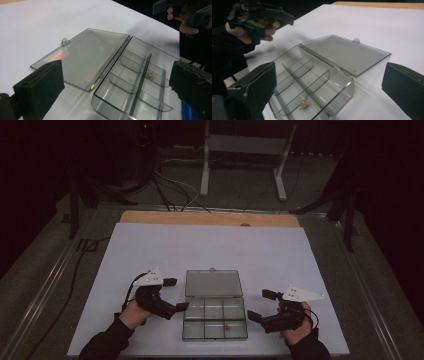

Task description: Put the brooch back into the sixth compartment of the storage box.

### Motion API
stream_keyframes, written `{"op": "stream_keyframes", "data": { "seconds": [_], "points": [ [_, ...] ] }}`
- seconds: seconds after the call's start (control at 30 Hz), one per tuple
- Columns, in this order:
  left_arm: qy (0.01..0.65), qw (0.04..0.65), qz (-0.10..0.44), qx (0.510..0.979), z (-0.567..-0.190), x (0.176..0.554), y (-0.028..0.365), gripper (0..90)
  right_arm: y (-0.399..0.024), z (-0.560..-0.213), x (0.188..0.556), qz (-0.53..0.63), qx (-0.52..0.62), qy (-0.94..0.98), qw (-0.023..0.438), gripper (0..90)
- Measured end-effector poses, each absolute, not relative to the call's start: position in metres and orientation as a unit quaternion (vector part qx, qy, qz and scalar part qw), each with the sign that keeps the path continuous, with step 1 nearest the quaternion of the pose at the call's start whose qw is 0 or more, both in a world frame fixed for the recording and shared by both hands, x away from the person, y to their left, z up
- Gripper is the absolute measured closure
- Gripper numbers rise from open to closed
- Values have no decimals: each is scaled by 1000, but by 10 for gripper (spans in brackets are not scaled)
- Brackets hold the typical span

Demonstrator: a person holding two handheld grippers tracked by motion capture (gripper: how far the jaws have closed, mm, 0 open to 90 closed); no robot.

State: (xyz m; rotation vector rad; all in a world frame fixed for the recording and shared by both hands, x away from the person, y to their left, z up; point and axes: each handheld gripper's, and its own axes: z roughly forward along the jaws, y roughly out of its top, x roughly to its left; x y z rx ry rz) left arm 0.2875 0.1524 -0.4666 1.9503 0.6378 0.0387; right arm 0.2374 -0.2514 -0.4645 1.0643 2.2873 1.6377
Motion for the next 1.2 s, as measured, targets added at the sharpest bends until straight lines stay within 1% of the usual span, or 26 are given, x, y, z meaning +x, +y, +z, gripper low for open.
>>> {"op": "stream_keyframes", "data": {
  "seconds": [0.13,0.53,0.87,0.93,1.2],
  "points": [
    [266,517,18,814,-464,291,150,14,-252,-465,237,543,351,759,81,0],
    [274,527,8,805,-454,306,147,14,-256,-469,240,534,356,762,87,0],
    [312,536,-8,784,-452,325,148,14,-257,-469,240,535,355,761,94,0],
    [324,532,-3,782,-453,328,148,14,-257,-469,241,535,355,761,94,0],
    [335,522,7,784,-458,339,143,14,-257,-468,240,535,354,762,93,0]
  ]
}}
